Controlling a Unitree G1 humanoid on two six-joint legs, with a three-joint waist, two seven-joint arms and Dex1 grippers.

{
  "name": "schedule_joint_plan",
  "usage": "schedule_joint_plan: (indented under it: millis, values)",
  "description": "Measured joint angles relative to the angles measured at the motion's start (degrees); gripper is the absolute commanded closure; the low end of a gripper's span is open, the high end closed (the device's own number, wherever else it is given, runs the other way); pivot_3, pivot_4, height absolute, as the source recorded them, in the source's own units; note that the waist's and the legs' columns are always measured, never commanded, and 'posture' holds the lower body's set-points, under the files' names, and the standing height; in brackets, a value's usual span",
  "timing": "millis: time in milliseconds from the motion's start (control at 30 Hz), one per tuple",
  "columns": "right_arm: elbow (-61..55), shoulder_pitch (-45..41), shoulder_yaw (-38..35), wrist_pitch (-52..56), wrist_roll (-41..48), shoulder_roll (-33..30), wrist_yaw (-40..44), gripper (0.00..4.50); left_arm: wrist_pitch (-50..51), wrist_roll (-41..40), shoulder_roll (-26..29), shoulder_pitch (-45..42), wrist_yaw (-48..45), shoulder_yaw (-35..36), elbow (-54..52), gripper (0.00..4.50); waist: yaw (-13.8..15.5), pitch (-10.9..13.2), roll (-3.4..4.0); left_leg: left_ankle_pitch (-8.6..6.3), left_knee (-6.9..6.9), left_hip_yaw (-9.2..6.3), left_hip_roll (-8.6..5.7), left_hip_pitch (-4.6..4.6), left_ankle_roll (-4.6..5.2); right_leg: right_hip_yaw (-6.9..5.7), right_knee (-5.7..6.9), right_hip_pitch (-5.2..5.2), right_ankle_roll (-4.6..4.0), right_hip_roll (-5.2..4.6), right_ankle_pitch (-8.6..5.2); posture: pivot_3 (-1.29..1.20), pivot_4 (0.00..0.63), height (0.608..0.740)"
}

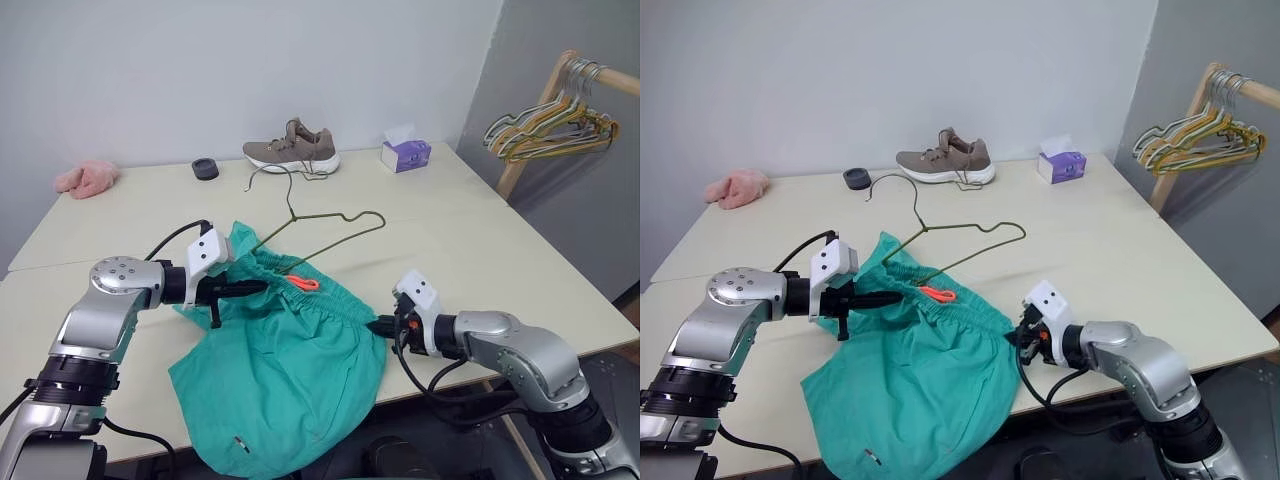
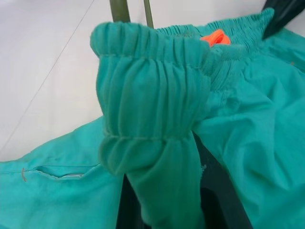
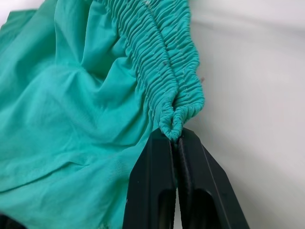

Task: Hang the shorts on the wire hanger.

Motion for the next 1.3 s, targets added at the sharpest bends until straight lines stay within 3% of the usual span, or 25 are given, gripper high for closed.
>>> schedule_joint_plan:
  millis: [167, 333, 600, 867, 1100, 1300]
  values:
    - [6.6, -4.8, -0.7, -6.8, -4.0, -3.1, 0.5, 4.48, 4.7, -4.0, 1.4, 2.4, -1.6, 1.7, -3.1, 4.50, 0.0, 0.0, 0.04, 0.00, 0.00, 0.04, -0.01, -0.01, 0.00, 0.01, -0.03, -0.01, 0.00, 0.01, 0.00, -0.16, 0.000, 0.740]
    - [13.0, -10.5, -4.4, -11.2, -3.6, -7.2, 5.2, 4.48, 12.9, -11.9, 7.6, 5.1, -8.4, 2.1, -10.5, 4.50, 0.0, 0.1, 0.07, -0.01, -0.10, 0.02, 0.02, -0.04, 0.00, -0.02, -0.11, -0.04, -0.01, 0.02, -0.01, -0.16, 0.000, 0.740]
    - [14.2, -10.9, -4.8, -12.8, -2.9, -9.4, 9.1, 4.48, 7.9, -9.0, 11.8, 5.6, -10.2, 2.0, -8.9, 4.50, 0.1, 0.1, 0.14, 0.00, -0.12, 0.05, 0.01, -0.03, 0.00, 0.00, -0.19, -0.01, -0.02, 0.13, -0.01, -0.15, 0.000, 0.740]
    - [11.6, -10.7, -5.0, -11.8, -1.5, -9.5, 9.1, 4.48, 2.0, -6.4, 12.7, 3.7, -11.0, 0.7, -4.7, 4.50, 0.1, 0.2, 0.16, 0.00, -0.18, 0.05, 0.04, -0.06, 0.00, 0.00, -0.29, -0.03, -0.02, 0.13, -0.01, -0.17, 0.000, 0.740]
    - [7.8, -8.1, -6.2, -11.1, -1.1, -11.6, 9.0, 4.48, 8.6, -10.0, 7.5, -0.5, -6.7, 1.7, -2.8, 4.50, 0.3, 0.1, 0.13, -0.01, -0.16, 0.05, 0.03, -0.10, 0.00, 0.01, -0.34, -0.02, 0.02, 0.12, 0.01, -0.17, 0.000, 0.740]
    - [6.4, -5.9, -6.2, -9.8, -1.0, -11.2, 8.5, 4.48, 12.0, -12.0, 9.1, 3.2, -7.8, 2.1, -6.1, 4.50, -0.2, 0.2, 0.15, -0.01, -0.23, 0.09, 0.08, -0.06, 0.00, 0.10, -0.30, -0.09, 0.01, 0.12, 0.01, -0.17, 0.000, 0.740]
